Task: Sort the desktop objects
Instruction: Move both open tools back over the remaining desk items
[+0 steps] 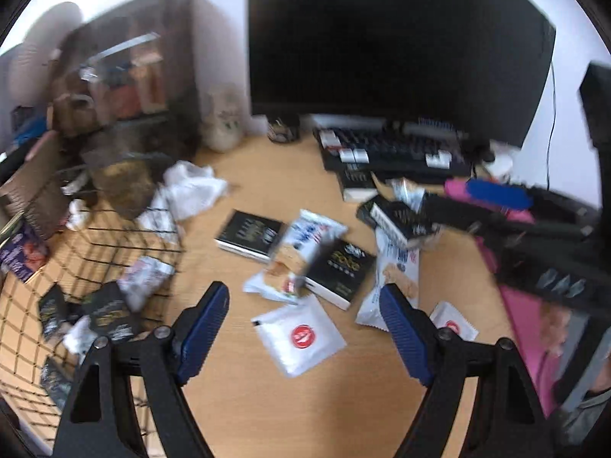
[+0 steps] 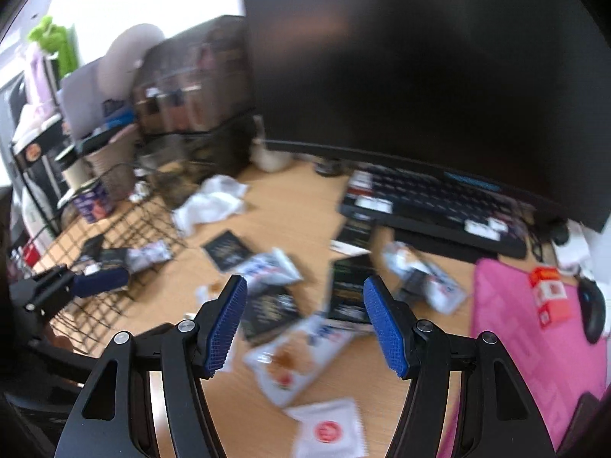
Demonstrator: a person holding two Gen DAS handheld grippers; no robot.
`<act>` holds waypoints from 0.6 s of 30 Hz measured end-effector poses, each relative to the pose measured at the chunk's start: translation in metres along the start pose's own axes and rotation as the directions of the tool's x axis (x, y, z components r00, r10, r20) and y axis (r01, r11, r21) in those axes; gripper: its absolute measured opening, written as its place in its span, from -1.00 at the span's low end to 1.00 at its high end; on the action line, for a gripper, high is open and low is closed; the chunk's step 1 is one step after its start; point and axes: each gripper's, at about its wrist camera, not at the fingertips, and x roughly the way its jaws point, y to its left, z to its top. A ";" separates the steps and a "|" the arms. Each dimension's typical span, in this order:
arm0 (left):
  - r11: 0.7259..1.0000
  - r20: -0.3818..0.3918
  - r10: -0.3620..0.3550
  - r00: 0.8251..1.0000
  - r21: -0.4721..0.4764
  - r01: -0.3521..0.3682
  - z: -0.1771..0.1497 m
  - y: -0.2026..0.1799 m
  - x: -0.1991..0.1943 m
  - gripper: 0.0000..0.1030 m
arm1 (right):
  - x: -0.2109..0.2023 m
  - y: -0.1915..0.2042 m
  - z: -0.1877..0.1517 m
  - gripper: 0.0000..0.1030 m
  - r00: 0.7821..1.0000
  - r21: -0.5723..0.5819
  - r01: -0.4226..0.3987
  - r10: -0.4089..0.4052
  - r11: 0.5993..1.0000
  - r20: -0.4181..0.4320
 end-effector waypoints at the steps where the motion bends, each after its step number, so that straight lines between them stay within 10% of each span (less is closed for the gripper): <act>1: 1.000 -0.020 -0.004 1.000 0.021 0.005 0.000 -0.005 0.011 0.49 | 0.002 -0.009 -0.002 0.22 1.000 0.012 0.010 -0.010 1.000 -0.005; 18: 0.986 -0.111 0.012 0.994 0.166 0.007 0.024 -0.035 0.092 0.40 | 0.035 -0.072 -0.011 0.22 0.997 0.098 0.061 -0.055 0.993 -0.060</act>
